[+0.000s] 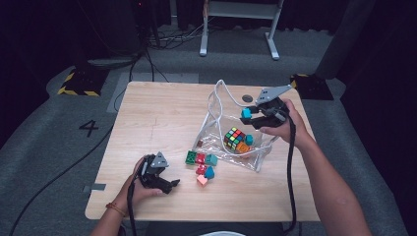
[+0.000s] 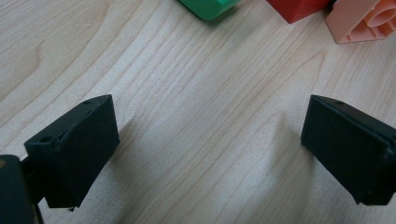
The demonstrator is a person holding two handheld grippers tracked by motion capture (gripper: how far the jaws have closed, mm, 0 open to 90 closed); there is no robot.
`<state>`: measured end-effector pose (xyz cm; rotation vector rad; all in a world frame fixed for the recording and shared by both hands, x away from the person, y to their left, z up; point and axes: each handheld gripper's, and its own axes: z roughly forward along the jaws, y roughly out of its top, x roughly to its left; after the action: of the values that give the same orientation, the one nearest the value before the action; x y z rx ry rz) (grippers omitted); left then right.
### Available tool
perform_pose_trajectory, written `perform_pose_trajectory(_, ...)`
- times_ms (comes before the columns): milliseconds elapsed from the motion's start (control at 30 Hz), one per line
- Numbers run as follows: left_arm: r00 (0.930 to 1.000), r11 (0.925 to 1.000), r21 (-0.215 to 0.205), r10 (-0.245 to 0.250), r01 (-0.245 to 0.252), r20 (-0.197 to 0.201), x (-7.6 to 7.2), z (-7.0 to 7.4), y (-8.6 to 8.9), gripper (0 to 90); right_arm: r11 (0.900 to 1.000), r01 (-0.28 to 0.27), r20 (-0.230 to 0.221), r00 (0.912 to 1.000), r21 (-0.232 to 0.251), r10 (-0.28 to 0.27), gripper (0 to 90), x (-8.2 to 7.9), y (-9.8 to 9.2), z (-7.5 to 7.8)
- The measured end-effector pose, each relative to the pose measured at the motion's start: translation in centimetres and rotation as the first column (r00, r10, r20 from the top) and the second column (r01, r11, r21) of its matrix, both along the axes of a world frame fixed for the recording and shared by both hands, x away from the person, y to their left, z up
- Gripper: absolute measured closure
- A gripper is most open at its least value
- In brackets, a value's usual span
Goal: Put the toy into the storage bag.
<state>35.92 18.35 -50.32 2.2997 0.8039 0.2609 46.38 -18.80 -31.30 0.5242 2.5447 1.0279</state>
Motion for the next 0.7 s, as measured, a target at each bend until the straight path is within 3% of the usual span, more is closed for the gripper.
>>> perform_pose_trajectory(200, 1.0000, 1.0000, -0.001, 0.000, 0.000, 0.001, 0.0, 0.0, 0.0, 4.2, 0.994, -0.023, -0.043, 0.9989, -0.110, 0.018, 55.0, 0.9, 2.1, -0.7)
perform_pose_trajectory(400, 1.0000, 1.0000, 0.000, 0.000, 0.000, 0.000, 0.0, 0.0, 0.0, 4.2, 0.976, -0.031, -0.085, 0.9963, -0.214, 0.013, 54.9, 1.8, 3.1, -2.0)
perform_pose_trajectory(500, 1.0000, 1.0000, 0.000, 0.000, 0.000, 0.001, 0.0, 0.0, 0.0, 4.2, 0.963, -0.057, -0.139, 0.9900, -0.263, 0.021, 54.9, 1.8, 3.2, -2.4)
perform_pose_trajectory(600, 1.0000, 1.0000, 0.001, -0.001, 0.001, 0.000, 0.0, 0.0, 0.0, 4.2, 0.941, -0.093, -0.182, 0.9827, -0.324, 0.035, 54.9, 1.8, 3.3, -2.6)
perform_pose_trajectory(700, 1.0000, 1.0000, -0.001, 0.000, 0.000, 0.000, 0.0, 0.0, 0.0, 4.2, 0.927, -0.073, -0.215, 0.9766, -0.369, -0.008, 54.9, 1.8, 2.7, -2.7)
